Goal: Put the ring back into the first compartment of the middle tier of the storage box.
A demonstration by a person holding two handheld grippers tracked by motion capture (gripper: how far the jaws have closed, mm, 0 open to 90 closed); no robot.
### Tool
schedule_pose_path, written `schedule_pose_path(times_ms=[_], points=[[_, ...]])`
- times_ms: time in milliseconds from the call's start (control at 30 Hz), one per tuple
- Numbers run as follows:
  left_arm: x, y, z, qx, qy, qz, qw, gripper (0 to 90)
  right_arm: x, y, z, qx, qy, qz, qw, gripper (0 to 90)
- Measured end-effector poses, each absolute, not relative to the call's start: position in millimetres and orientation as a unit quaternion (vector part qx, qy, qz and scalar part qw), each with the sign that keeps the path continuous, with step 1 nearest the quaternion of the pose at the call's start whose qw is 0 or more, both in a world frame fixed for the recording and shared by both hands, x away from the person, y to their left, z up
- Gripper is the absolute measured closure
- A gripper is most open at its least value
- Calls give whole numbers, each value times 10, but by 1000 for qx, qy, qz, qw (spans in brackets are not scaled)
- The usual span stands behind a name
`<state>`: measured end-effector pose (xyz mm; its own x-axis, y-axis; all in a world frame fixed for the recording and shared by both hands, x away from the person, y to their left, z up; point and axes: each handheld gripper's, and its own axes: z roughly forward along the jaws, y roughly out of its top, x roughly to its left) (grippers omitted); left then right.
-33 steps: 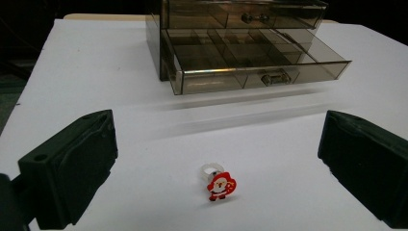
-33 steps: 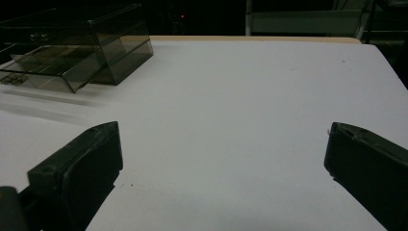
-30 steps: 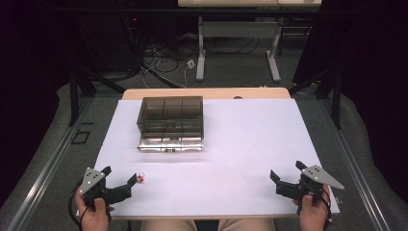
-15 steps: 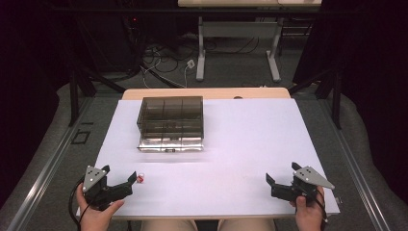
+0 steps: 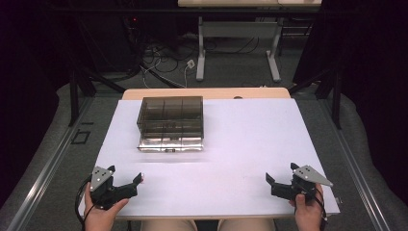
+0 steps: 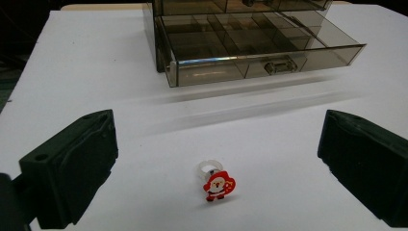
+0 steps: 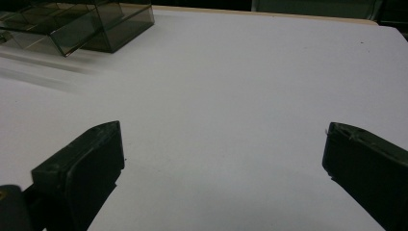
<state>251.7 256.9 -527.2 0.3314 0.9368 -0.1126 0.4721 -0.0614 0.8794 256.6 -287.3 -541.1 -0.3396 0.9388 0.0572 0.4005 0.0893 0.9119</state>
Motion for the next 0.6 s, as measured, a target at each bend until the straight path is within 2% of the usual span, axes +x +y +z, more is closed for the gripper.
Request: schedule_pose_path(times_ms=[267, 333, 467, 600], points=[[2574, 2491, -5338, 699, 519, 264, 415, 105, 2589, -2886, -5438, 503, 675, 459, 283, 9], [2593, 2485, -5358, 701, 524, 259, 407, 154, 2596, -2892, -5449, 503, 675, 461, 281, 9], [2606, 2488, -5373, 701, 529, 258, 403, 169, 2604, -2897, -5457, 507, 672, 462, 279, 13], [2623, 2488, -5401, 704, 534, 253, 394, 223, 2609, -2907, -5460, 506, 675, 460, 277, 14]])
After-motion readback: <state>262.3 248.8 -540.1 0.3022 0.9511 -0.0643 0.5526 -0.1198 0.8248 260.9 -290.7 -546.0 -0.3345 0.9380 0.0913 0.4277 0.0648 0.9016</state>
